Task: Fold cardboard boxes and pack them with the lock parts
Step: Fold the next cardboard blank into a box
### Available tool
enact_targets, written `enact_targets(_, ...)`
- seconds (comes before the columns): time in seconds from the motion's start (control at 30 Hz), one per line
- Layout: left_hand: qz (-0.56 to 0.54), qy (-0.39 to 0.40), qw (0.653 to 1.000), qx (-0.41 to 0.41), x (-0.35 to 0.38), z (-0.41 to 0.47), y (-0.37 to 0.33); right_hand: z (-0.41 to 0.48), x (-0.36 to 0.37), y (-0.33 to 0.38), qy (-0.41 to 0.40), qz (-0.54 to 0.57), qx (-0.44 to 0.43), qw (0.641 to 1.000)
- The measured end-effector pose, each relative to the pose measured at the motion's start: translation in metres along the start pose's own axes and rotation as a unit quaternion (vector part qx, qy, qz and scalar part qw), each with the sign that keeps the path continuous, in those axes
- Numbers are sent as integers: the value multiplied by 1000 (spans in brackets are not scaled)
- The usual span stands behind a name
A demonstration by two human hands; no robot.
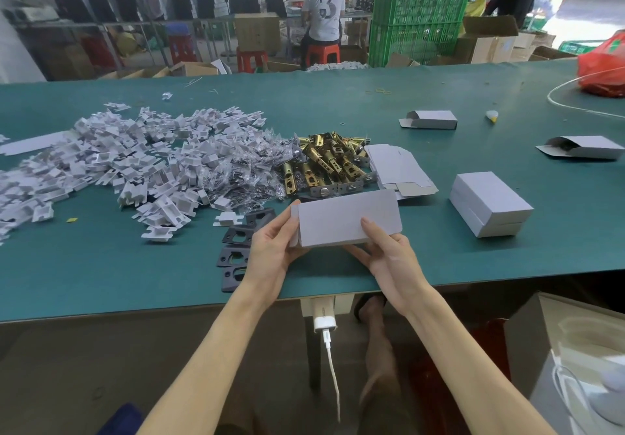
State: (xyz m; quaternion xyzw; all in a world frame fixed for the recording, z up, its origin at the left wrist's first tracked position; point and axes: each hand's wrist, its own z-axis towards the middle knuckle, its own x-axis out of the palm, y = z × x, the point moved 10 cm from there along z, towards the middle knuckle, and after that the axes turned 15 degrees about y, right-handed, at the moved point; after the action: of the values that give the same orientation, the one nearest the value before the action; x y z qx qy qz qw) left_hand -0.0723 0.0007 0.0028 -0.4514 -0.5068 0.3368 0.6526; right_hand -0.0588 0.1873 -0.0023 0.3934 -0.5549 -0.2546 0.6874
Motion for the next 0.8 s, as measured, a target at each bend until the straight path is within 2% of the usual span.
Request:
enact_targets(0.33, 4, -37, 999, -6, -8, -1, 2, -2, -1, -1, 7, -127, 15, 992)
enact_targets(0.5, 36, -20, 999, -14, -5, 0, 3, -4, 3, -9, -6, -237, 42, 971)
enact_targets(0.8, 95, -14, 995, -22, -6, 1, 8, -4, 5, -15, 16, -251, 59, 966)
